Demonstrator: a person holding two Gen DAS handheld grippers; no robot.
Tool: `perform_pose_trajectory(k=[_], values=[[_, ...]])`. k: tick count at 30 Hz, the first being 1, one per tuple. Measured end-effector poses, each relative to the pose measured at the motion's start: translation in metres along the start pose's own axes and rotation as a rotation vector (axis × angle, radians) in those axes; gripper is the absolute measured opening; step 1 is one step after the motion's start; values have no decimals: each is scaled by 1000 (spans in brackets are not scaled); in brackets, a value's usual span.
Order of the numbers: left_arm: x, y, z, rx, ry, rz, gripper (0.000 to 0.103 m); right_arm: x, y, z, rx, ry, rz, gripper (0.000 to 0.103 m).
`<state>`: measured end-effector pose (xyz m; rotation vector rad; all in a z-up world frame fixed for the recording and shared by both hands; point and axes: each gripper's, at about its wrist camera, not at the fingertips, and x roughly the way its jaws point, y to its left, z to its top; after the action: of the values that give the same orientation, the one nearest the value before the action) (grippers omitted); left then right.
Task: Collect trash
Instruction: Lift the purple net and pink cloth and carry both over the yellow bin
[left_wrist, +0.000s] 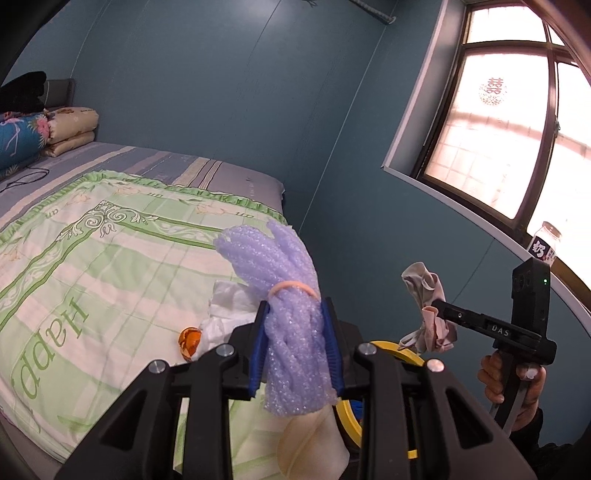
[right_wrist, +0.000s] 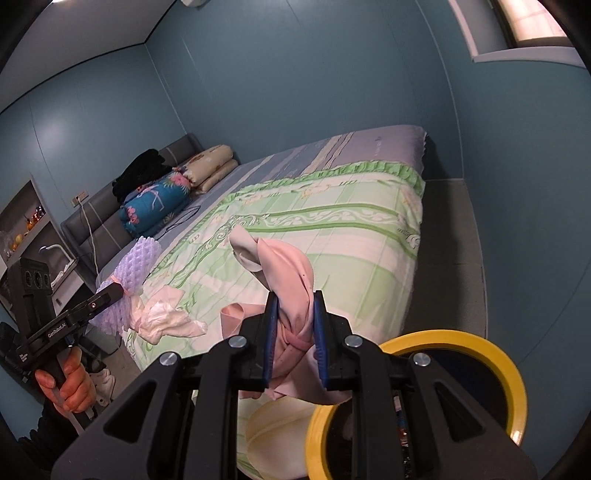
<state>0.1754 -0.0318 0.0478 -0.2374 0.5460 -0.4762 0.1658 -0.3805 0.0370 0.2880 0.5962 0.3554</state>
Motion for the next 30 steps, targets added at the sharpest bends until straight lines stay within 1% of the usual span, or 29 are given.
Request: perform_pose_trajectory(k=[3, 10, 22, 30], values=[[2, -8, 2, 3, 1, -25, 25, -9, -6, 0, 12, -17, -9, 17], [2, -42, 5, 65, -7, -48, 25, -32, -26, -3, 47, -62, -40, 17], [9, -90, 5, 131, 5, -126, 25, -66, -54, -10, 100, -128, -85, 17], [15, -115, -1, 175, 24, -161, 25, -76, -66, -15, 125, -149, -108, 17]])
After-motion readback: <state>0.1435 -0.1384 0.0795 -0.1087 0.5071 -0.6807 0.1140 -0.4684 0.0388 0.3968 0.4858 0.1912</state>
